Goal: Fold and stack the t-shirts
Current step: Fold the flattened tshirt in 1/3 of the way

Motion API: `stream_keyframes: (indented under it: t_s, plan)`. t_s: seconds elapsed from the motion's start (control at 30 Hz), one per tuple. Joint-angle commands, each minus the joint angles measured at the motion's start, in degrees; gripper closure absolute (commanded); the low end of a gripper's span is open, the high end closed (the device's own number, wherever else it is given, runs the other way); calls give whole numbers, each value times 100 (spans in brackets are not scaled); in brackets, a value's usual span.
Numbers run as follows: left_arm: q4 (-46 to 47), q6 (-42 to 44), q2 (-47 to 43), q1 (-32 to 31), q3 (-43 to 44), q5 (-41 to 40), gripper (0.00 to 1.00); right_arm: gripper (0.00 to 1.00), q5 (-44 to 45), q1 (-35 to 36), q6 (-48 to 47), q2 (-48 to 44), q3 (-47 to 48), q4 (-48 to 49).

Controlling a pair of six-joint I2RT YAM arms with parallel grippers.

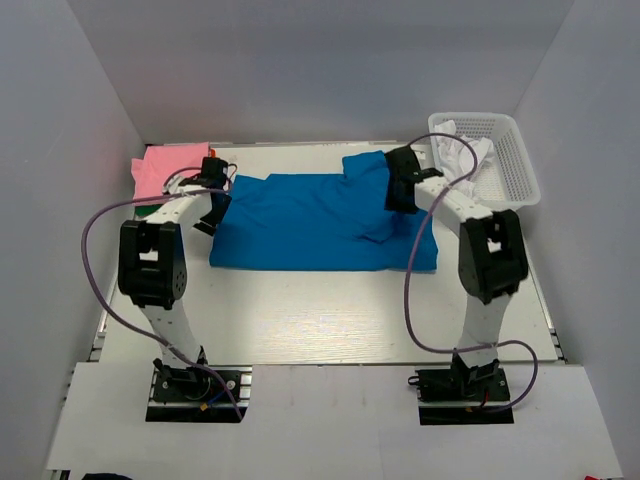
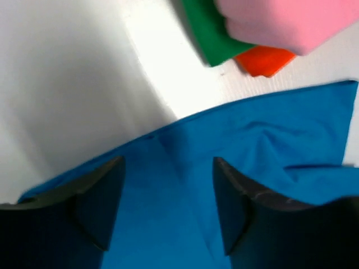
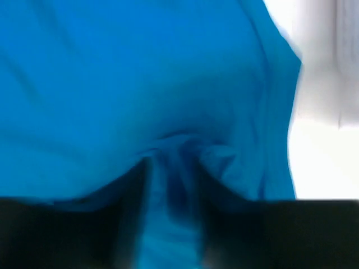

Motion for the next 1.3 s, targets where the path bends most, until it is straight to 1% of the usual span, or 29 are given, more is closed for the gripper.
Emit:
stream_keyframes:
  t_s: [0.0, 0.03, 0.07, 0.1, 0.13, 0.17, 0.2, 0.23, 0.27, 0.3, 0.33, 0.37, 0.43, 0.47, 0.57, 0.63, 0.93, 0.97, 1.0, 1.03, 1.07, 1.1, 1.2, 1.27]
  plan:
    - [-378, 347, 142, 92, 938, 157, 18, 44, -508, -172, -639, 565, 1213, -19]
    - [-640, 444, 195, 92, 1123, 158, 14, 24, -537, -172, -727, 671, 1381, -127]
    - [-643, 663, 196, 92, 1298, 158, 5, 18, -581, -164, -754, 611, 1348, -232]
    - [-643, 743, 196, 31, 1300, 158, 0, 13, -703, -120, -824, 541, 1122, -251]
    - [-695, 805, 126, -21, 1178, 158, 0, 10, -878, -111, -825, 331, 754, -181]
    - [-582, 962, 56, -22, 1055, 358, 0, 10, -976, -93, -816, 33, 524, -85]
    - [-477, 1016, -119, -22, 915, 499, 0, 10, -1264, -102, -807, -118, 278, 308]
    - [-232, 1078, -208, -22, 609, 640, 0, 10, -1554, -85, -711, -572, -429, 451]
    - [-116, 1278, -296, -22, 458, 946, 0, 10, -1896, -84, -684, -689, -671, 722]
    - [-46, 1332, -384, -22, 335, 1071, 0, 10, -2039, -76, -649, -795, -1030, 785]
    - [33, 1411, -532, -22, 81, 1333, 0, 10, -2466, -67, -571, -970, -1347, 1047]
    - [278, 1534, -612, -74, -52, 1475, 0, 10, -2558, -49, -552, -1085, -1481, 1137]
    - [472, 1701, -744, -75, -446, 1764, 0, 10, -2760, -23, -578, -1077, -1771, 1286]
    - [700, 1807, -858, -127, -571, 1853, 0, 10, -2787, -49, -561, -999, -1763, 1270]
    - [982, 2035, -938, -180, -975, 2135, 0, 10, -2962, -14, -552, -814, -1711, 1384]
    - [983, 2159, -991, -180, -1178, 2266, 0, 10, -3068, -32, -561, -638, -1693, 1549]
    - [931, 2159, -859, -180, -1574, 2135, 0, 10, -3420, -23, -377, -76, -1333, 1858]
    - [931, 2159, -807, -180, -1574, 2083, 0, 10, -3437, -32, -316, -49, -1289, 2006]
    - [931, 2211, -806, -180, -1574, 2022, 0, 10, -3429, -49, -45, -14, -1202, 2121]
    - [878, 2212, -806, -180, -1574, 2021, 0, 10, -3411, -67, 88, 47, -1192, 2418]
    - [878, 2212, -745, -180, -1626, 1951, 0, 10, -3394, -67, 202, 57, -1227, 2899]
    - [817, 2212, -745, -180, -1627, 1899, 0, 10, -3315, -49, 491, 100, -1271, 3104]
    - [685, 2212, -675, -180, -1566, 1731, 0, 10, -3131, -40, 765, 240, -1202, 4281]
    - [614, 2212, -675, -180, -1504, 1661, 0, 10, -3078, -58, 863, 521, -877, 4346]
